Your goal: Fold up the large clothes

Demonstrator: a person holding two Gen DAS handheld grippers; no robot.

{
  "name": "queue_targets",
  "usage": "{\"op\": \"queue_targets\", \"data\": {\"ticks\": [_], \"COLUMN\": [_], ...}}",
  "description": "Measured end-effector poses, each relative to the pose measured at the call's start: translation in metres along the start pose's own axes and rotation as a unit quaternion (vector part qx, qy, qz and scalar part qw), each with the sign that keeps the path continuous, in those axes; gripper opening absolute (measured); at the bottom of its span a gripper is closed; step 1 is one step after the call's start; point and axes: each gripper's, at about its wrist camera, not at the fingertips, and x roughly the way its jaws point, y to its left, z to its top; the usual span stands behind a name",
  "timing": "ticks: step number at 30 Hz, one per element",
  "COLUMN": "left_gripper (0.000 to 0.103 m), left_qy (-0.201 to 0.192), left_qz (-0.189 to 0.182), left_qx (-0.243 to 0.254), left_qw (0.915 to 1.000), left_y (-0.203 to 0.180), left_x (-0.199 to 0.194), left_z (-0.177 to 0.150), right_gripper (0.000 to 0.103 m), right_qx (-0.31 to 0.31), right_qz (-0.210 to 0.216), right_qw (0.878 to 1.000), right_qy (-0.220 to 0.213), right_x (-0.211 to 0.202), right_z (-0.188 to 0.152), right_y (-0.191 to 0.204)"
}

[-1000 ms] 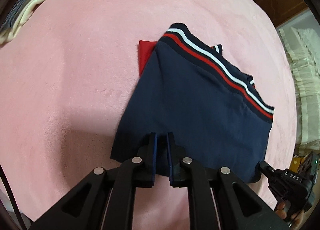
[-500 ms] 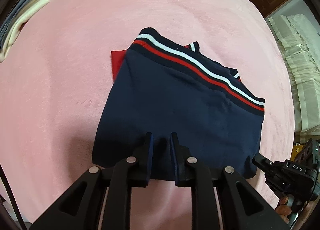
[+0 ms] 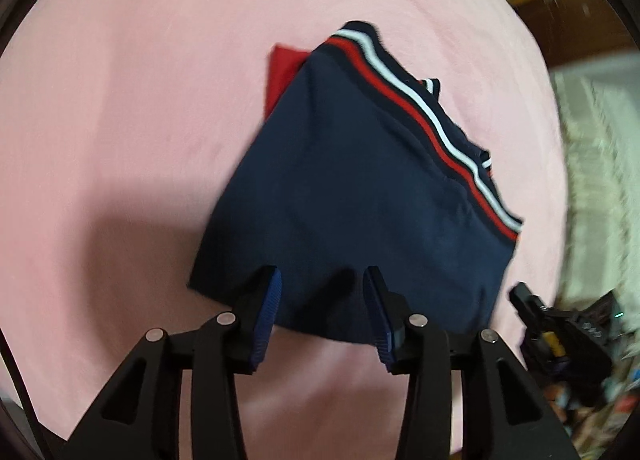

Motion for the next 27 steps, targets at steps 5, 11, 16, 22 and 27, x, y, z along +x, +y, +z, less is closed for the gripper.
{"op": "queue_targets", "data": {"ticks": [5, 11, 16, 22, 27], "left_gripper": [0.046, 0.047, 0.047, 0.048, 0.054], "left_qy": [0.011, 0.013, 0.015, 0.03, 0.037], "left_qz": [-0.055, -0.074, -0.089, -0.123, -0.155], "left_qx": [-0.055, -0.06, -0.067, -0.08, -0.096], "left_qw": [0.9969, 0.9954, 0.9936, 0.9888, 0.9826], "left_y": [0.023, 0.027, 0.031, 0.043, 0.051], "left_x": [0.007, 0.015, 0.019, 0.026, 0.032], "left_z": [-0.009, -0.014, -0.017, -0.018, -0.021], "right_gripper": [0.002, 0.002, 0.002, 0.002, 0.001], "right_qx": [-0.022, -0.035, -0.059, -0.068, -0.098], "right_qz": [0.017, 0.038, -0.001, -0.047, -0.083], "right_qw": [1.0, 0.999, 0.998, 0.995, 0.99], "right_qy": [0.0, -0.001, 0.005, 0.052, 0.063], "right_x": [0.018, 0.043, 0.061, 0.096, 0.107], "right_z": [0.004, 0.003, 0.003, -0.001, -0.013], "right_y": [0.02, 0.037, 0.049, 0.047, 0.047]}}
